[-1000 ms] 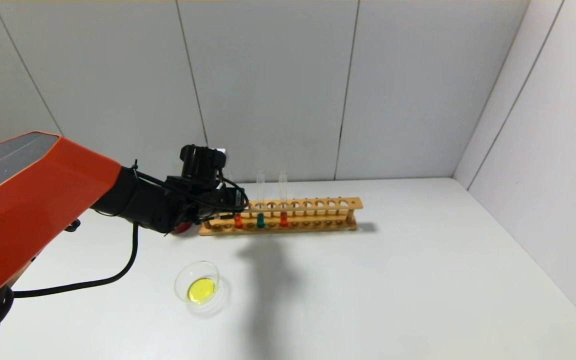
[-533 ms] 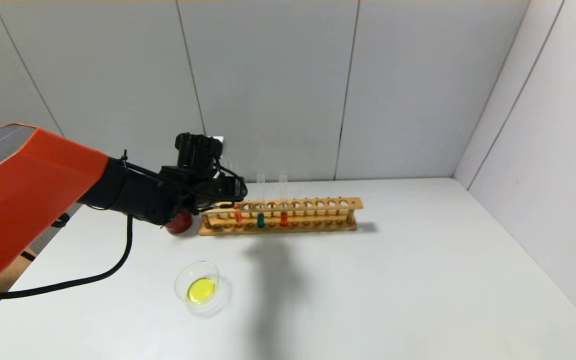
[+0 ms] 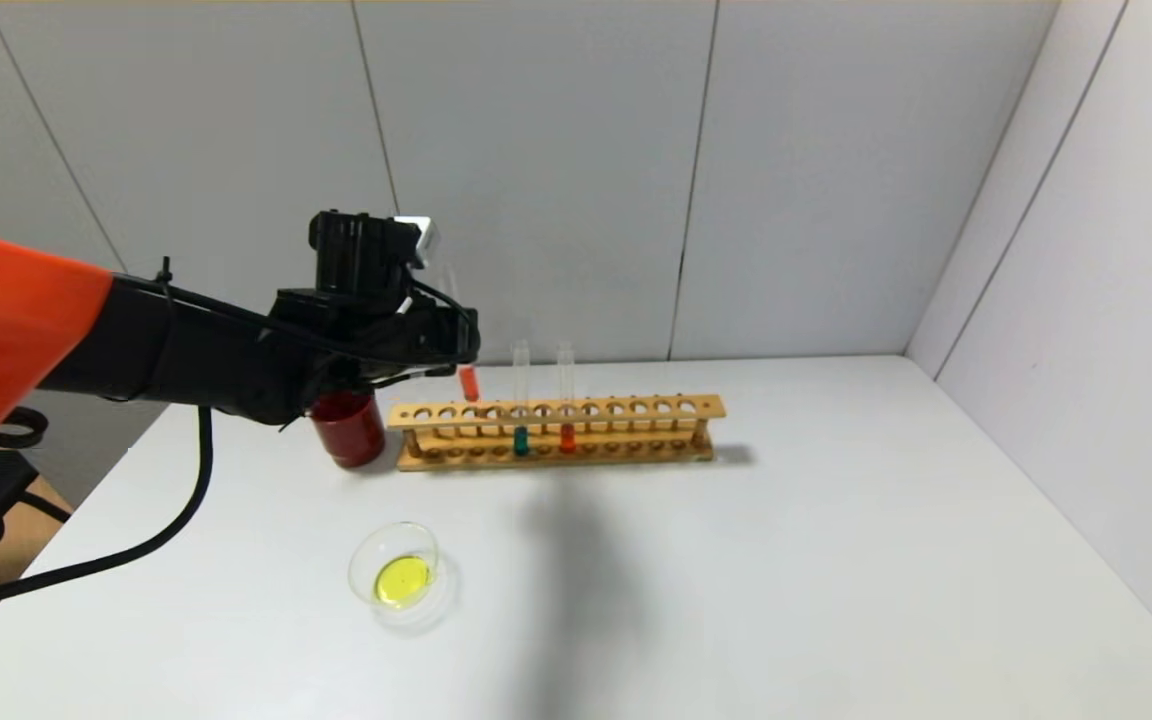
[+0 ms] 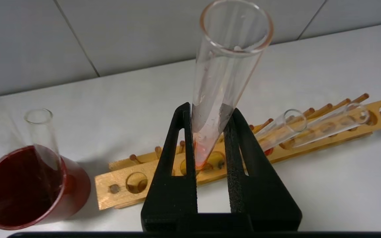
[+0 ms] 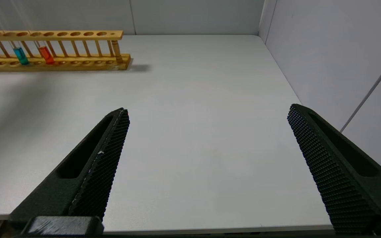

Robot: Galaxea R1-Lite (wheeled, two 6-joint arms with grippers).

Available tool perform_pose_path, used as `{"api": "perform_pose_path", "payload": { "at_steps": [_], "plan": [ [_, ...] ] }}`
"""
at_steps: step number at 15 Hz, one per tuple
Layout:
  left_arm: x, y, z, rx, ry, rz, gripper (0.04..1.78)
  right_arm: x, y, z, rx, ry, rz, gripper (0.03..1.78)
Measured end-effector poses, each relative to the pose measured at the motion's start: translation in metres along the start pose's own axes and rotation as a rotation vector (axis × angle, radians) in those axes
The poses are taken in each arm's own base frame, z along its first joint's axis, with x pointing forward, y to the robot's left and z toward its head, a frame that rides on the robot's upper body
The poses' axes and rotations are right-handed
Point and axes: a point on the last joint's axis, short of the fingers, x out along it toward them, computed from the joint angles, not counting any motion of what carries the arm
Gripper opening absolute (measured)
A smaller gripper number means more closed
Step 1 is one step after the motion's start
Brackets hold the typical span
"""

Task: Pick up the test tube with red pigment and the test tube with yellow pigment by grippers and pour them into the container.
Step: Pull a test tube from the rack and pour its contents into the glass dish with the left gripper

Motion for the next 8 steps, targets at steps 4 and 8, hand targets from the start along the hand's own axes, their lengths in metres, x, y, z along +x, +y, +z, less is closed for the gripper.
{"api": "perform_pose_path", "payload": {
  "at_steps": [4,8],
  "plan": [
    [-0.021,0.0,0.017,-0.003,-0.048,-0.004,0.3,0.0,0.0,0.0,0.0,0.0,0.0,1.75],
    [-0.051,0.004,0.02,0.002,-0.058,0.026,0.3,0.0,0.0,0.0,0.0,0.0,0.0,1.75]
  ]
}}
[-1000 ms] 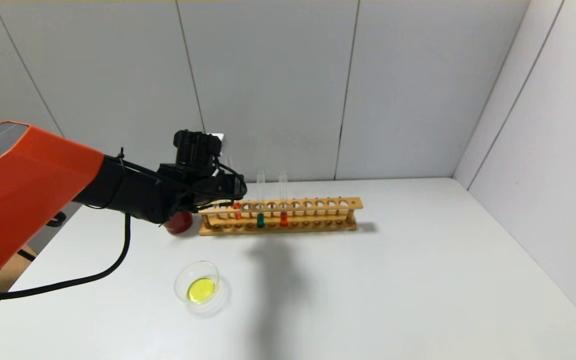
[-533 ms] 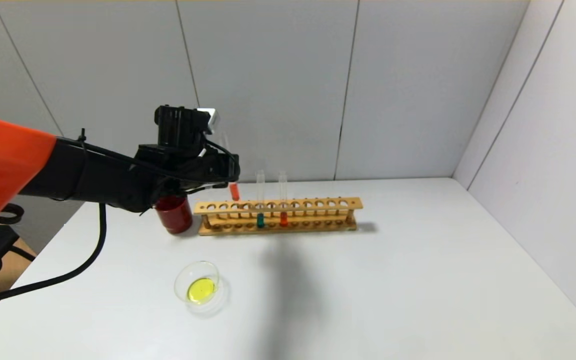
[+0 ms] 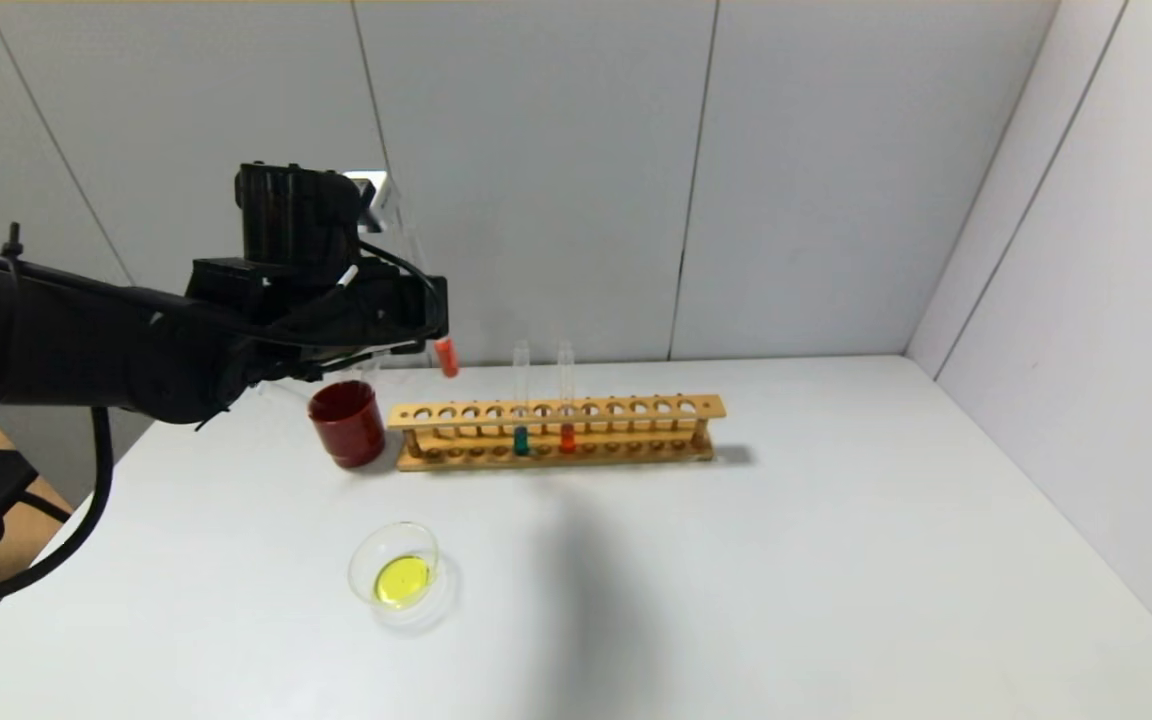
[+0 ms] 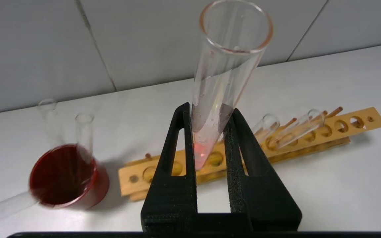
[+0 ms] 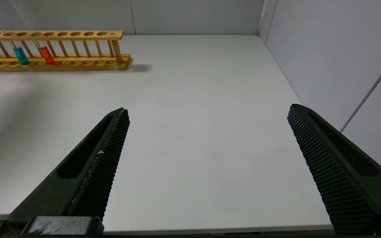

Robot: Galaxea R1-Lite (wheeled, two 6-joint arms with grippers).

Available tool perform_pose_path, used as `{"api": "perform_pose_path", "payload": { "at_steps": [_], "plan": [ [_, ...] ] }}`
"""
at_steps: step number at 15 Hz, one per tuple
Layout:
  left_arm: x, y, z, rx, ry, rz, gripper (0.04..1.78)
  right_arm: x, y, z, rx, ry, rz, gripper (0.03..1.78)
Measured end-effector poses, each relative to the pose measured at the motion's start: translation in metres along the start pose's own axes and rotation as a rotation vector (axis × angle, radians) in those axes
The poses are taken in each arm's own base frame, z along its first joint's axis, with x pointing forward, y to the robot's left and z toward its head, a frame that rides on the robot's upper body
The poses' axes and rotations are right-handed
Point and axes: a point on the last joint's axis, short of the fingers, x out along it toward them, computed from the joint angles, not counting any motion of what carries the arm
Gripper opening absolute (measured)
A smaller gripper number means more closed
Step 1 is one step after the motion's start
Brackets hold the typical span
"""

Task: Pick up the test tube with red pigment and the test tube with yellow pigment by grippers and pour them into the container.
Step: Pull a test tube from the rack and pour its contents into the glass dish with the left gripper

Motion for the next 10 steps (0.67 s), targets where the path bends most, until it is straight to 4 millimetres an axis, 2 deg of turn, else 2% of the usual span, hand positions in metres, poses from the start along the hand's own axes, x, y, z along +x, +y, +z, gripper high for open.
{"api": "perform_pose_path", "payload": {
  "at_steps": [5,8,10],
  "plan": [
    [-0.041,0.021,-0.018,0.067,0.047,0.042,0.3,0.0,0.0,0.0,0.0,0.0,0.0,1.75],
    [-0.056,0.036,-0.026,0.15,0.014,-0.061,0.3,0.0,0.0,0.0,0.0,0.0,0.0,1.75],
    [-0.064,0.049,-0.032,0.277,-0.03,-0.135,0.3,0.0,0.0,0.0,0.0,0.0,0.0,1.75]
  ]
}}
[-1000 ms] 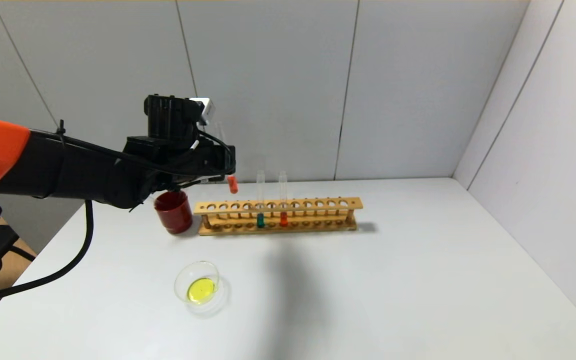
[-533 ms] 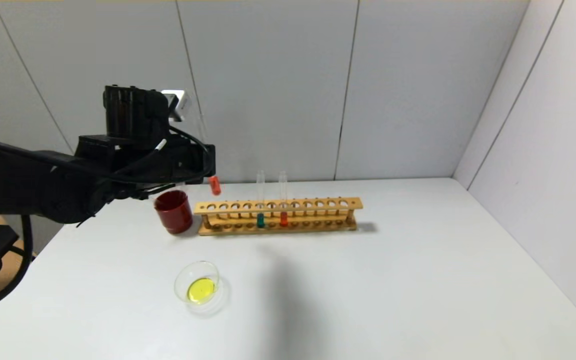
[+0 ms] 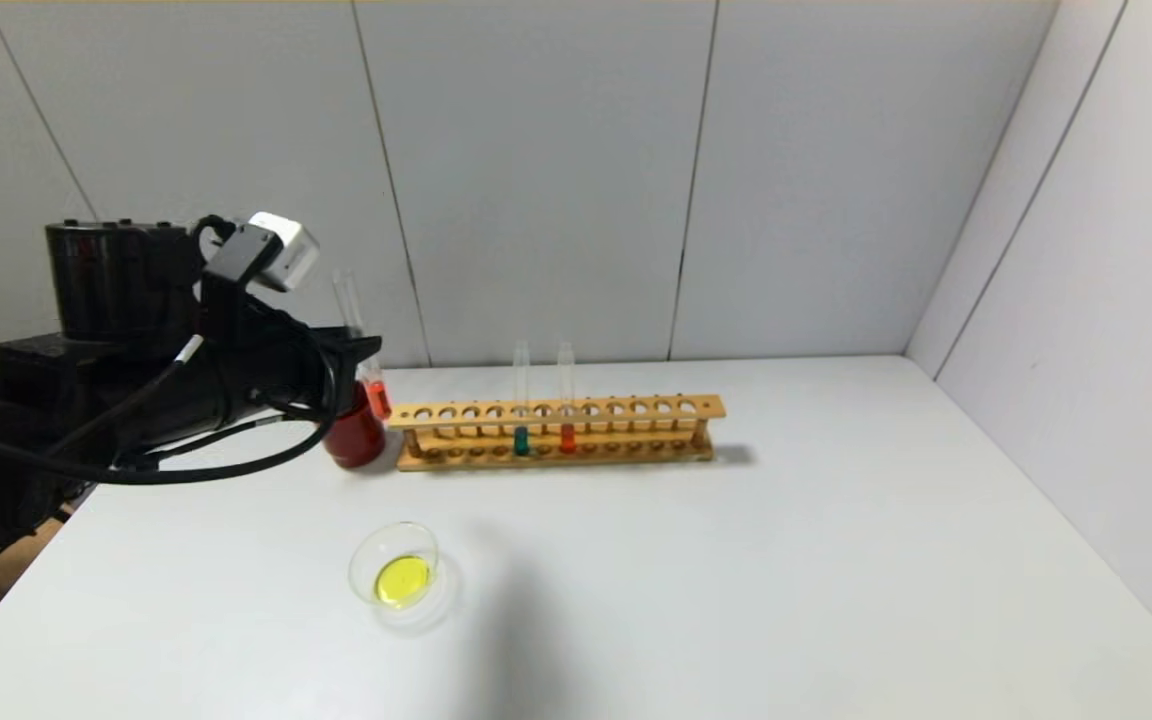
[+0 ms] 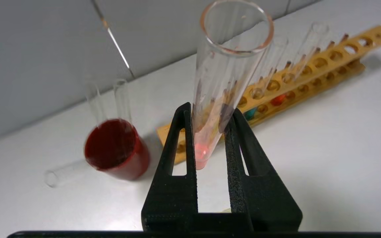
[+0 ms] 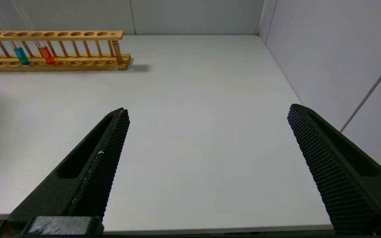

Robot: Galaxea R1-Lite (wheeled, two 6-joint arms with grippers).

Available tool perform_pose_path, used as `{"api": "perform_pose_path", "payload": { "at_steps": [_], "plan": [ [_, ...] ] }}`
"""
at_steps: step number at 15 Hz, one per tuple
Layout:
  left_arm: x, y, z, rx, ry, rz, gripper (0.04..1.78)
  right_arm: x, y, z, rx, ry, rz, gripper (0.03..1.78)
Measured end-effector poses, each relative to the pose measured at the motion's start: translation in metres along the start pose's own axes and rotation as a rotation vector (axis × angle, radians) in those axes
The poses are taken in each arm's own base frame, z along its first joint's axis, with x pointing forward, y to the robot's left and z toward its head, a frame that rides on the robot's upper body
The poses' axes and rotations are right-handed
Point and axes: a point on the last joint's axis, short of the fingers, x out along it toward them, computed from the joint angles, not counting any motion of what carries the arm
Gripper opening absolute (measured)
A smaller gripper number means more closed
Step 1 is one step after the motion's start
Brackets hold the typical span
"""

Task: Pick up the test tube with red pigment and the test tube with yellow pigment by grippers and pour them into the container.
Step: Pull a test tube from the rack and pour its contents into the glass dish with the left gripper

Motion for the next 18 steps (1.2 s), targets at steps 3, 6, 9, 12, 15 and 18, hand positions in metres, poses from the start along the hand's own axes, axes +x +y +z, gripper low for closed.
{"api": "perform_pose_path", "payload": {
  "at_steps": [3,6,9,12,15,18],
  "plan": [
    [-0.01,0.012,-0.013,0.158,-0.006,-0.082,0.3,0.0,0.0,0.0,0.0,0.0,0.0,1.75],
    [-0.016,0.02,-0.023,0.291,-0.032,-0.196,0.3,0.0,0.0,0.0,0.0,0.0,0.0,1.75],
    [-0.017,0.02,-0.03,0.372,-0.013,-0.252,0.3,0.0,0.0,0.0,0.0,0.0,0.0,1.75],
    [-0.018,0.02,-0.041,0.472,0.013,-0.325,0.3,0.0,0.0,0.0,0.0,0.0,0.0,1.75],
    [-0.019,0.031,-0.055,0.644,0.041,-0.34,0.3,0.0,0.0,0.0,0.0,0.0,0.0,1.75],
    [-0.017,0.041,-0.064,0.82,0.063,-0.354,0.3,0.0,0.0,0.0,0.0,0.0,0.0,1.75]
  ]
}}
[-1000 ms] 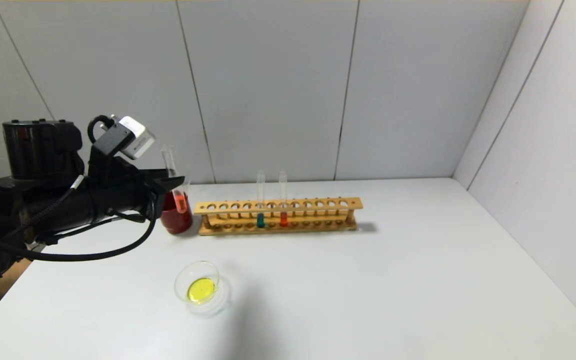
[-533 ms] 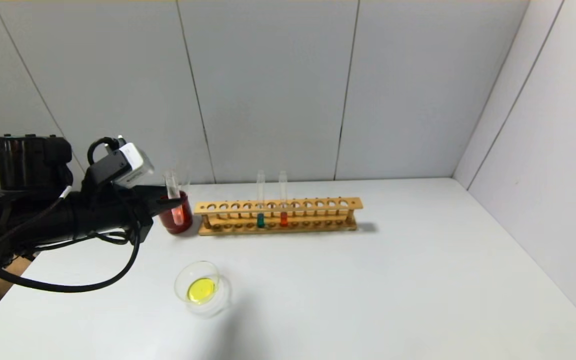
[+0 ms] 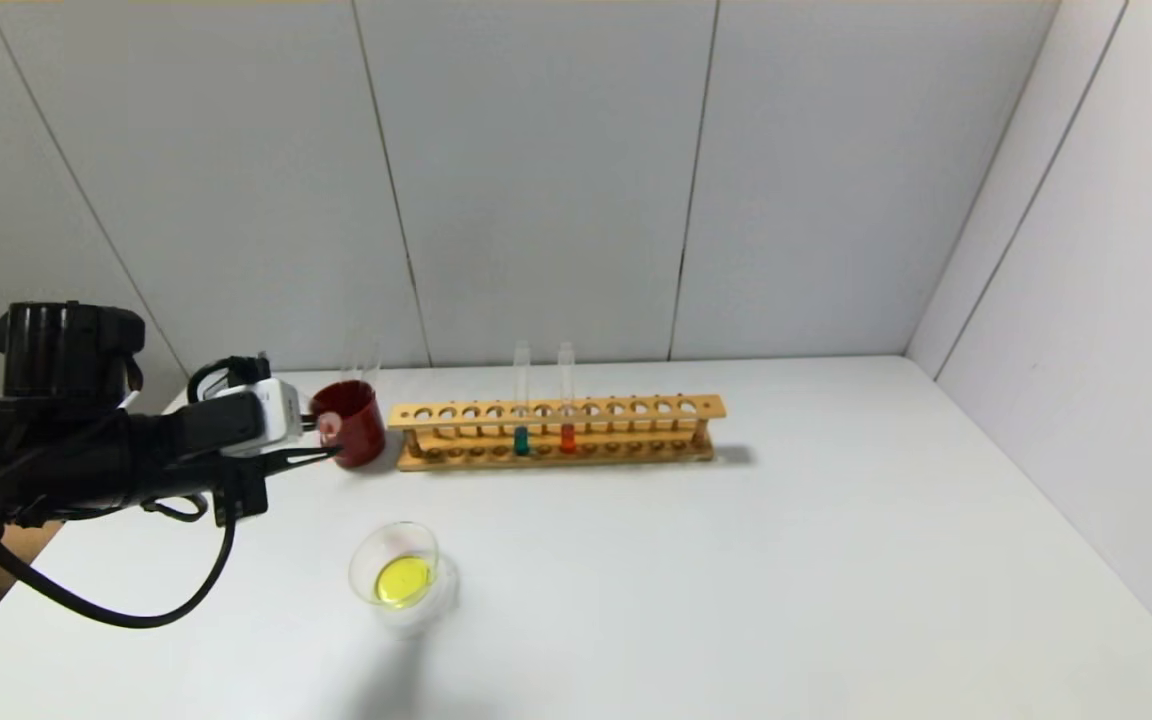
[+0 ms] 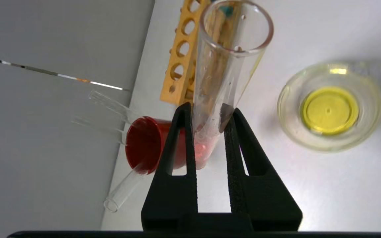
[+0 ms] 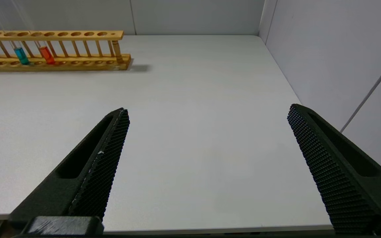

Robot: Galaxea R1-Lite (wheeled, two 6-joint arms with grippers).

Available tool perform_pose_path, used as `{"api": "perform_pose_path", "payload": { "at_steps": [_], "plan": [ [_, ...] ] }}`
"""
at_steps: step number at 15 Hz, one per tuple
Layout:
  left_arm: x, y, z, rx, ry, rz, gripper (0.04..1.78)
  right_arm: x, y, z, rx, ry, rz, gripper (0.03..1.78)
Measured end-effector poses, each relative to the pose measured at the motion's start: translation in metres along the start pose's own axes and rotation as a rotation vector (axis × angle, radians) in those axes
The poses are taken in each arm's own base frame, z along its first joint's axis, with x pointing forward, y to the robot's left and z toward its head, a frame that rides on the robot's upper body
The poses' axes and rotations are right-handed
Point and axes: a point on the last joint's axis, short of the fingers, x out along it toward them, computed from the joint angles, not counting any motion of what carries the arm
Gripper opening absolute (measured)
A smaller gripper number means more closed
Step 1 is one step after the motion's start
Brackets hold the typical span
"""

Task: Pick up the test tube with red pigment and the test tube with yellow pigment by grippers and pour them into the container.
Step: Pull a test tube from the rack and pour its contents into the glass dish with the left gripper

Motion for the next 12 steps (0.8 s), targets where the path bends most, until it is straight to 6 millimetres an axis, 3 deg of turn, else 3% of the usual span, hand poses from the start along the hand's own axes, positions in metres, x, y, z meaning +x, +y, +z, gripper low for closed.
{"api": "perform_pose_path", "payload": {
  "at_steps": [12],
  "plan": [
    [0.0055,-0.0025,-0.0112,0.425,0.088,-0.02,0.3,0.0,0.0,0.0,0.0,0.0,0.0,1.75]
  ]
}}
